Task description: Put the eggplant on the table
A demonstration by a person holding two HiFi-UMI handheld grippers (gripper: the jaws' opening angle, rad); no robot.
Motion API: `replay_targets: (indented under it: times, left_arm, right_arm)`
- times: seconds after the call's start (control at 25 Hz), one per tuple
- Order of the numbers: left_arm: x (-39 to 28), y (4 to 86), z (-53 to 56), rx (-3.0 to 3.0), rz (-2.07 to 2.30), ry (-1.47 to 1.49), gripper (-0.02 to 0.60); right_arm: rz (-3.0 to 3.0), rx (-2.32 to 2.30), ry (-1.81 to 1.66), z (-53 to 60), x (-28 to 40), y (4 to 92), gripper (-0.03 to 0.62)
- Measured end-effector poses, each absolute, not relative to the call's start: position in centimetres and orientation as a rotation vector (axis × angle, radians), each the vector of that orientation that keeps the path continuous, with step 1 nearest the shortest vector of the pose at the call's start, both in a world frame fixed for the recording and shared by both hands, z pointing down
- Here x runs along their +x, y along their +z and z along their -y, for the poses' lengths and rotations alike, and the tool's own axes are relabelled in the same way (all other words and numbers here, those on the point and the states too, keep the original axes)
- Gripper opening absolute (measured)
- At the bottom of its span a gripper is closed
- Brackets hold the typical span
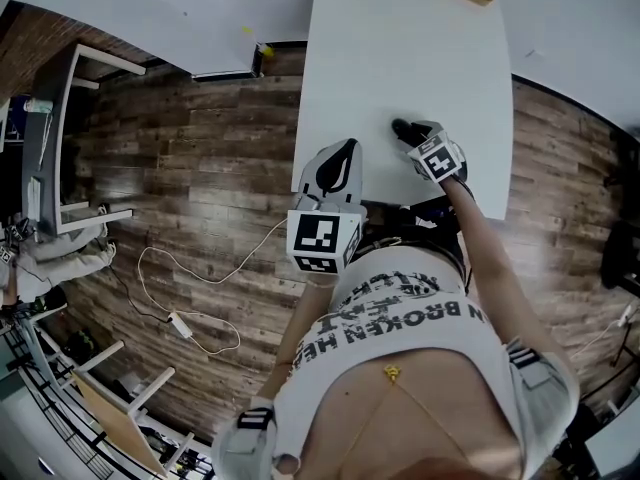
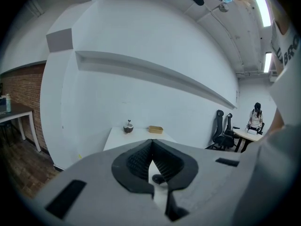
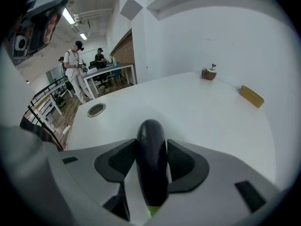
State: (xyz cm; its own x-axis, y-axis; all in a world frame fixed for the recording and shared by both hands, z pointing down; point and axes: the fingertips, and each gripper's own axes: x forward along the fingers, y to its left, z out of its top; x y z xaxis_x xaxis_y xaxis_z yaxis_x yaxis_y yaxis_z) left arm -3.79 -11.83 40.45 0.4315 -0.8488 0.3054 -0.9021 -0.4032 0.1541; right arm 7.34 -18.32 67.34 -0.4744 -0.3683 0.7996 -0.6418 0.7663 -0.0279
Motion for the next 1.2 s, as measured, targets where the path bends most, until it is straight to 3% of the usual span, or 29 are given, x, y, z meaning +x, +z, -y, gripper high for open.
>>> replay_targets:
  times: [1.2]
  left_arm:
    - [-3.44, 41.16, 11.20, 2.400, 1.478, 0.286, -0.002]
  right_arm:
    - [2.117, 0.729, 0.419, 18.10, 7.15, 67.66, 0.207]
